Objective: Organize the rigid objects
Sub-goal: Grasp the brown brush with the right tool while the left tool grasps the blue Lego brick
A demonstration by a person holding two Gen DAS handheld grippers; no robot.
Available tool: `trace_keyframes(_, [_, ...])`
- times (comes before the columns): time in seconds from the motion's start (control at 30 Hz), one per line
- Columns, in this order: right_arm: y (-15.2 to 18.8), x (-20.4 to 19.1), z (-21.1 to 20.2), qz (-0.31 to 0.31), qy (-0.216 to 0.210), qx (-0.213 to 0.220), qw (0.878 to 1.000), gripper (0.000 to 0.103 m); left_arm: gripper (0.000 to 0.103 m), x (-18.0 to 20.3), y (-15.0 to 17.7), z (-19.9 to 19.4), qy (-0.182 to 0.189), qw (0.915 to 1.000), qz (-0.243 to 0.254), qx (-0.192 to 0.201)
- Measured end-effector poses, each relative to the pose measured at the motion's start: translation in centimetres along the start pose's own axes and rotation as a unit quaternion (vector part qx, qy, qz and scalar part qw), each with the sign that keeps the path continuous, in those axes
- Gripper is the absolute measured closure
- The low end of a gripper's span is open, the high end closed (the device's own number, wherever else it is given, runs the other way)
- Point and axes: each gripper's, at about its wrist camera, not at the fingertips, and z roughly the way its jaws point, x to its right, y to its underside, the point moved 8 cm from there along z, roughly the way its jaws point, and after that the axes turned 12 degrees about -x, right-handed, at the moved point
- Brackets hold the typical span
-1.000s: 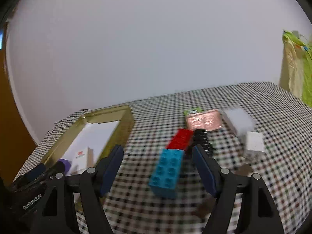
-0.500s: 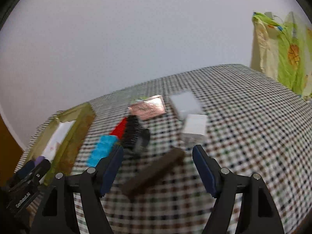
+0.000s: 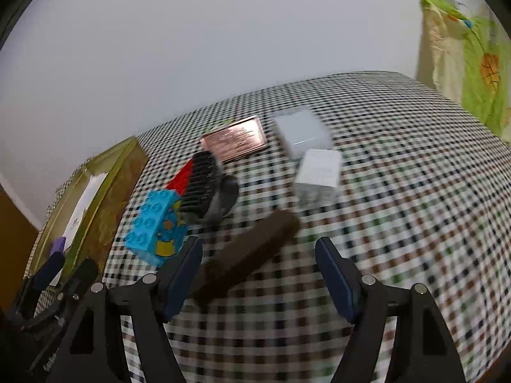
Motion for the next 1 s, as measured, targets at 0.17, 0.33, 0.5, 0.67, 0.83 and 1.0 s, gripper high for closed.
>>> trace_keyframes(0.17, [0.0,-2.0,2.2,-0.031,0.02,-0.038,0.999,0.028,0.023,0.3,0.2,-0.1,-0.001,1.0,0.004,0.0])
trace_keyframes(0.33, [0.1,-2.0,2.4,-0.068,0.043,-0.052,0.995,0.028,0.022,0.1,0.2,0.1,0.004,1.0,-0.002,-0.005])
trace_keyframes(0.5, [0.0,0.6,1.6,-0.082,0.071,-0.062,0.992,0.028,0.022,0.5,0.2,0.1,0.003,1.0,0.004,-0.007])
trace_keyframes(0.67, [0.1,4.8,-0.1,-0.041,0.051,-0.054,0.996,0.028,0.022,0.9,0.1,0.3,0.009,0.9999,0.006,-0.011])
trace_keyframes(0.83, [0.0,4.2,-0.5,-0.049,0.027,-0.04,0.998,0.028,0.02,1.9,-0.1,0.6,0.014,0.9997,0.01,-0.015])
trace_keyframes(1.0, [-0.4,1.5,0.0,-0.119,0.033,-0.04,0.991,0.028,0.019,2.4,-0.2,0.5,0.004,0.9996,0.022,-0.014])
